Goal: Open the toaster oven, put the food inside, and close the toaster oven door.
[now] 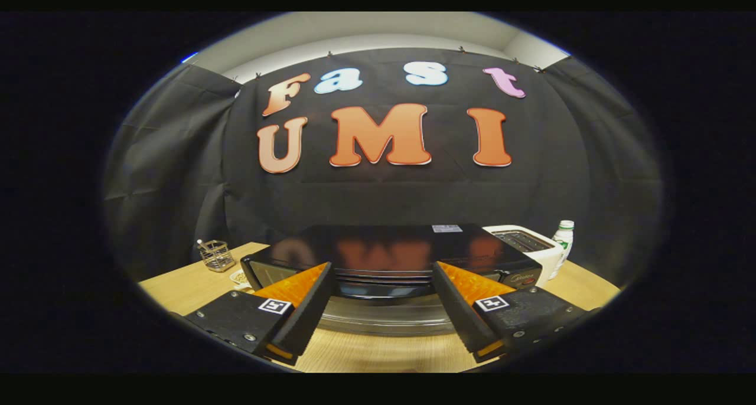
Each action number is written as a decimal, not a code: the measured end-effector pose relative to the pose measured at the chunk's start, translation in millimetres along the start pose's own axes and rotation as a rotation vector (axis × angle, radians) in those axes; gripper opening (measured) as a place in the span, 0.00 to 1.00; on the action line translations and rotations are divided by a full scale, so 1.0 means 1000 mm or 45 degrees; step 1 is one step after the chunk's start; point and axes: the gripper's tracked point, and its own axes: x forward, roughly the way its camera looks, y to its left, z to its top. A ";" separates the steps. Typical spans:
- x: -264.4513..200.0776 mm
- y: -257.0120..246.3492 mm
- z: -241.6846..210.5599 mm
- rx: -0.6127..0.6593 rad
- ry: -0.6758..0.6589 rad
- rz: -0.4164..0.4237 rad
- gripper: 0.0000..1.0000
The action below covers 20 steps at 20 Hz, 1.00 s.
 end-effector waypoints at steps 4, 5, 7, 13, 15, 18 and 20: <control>-0.013 0.004 -0.005 -0.004 -0.009 0.055 0.90; -0.019 0.005 -0.006 -0.007 -0.025 0.066 0.90; -0.034 0.007 -0.009 -0.010 -0.075 0.092 0.83; -0.077 0.010 -0.038 -0.097 -0.012 0.147 0.64; -0.089 0.011 -0.054 -0.124 0.043 0.165 0.64; -0.104 0.013 -0.086 -0.116 0.170 0.210 0.64; -0.111 0.014 -0.100 -0.105 0.245 0.237 0.64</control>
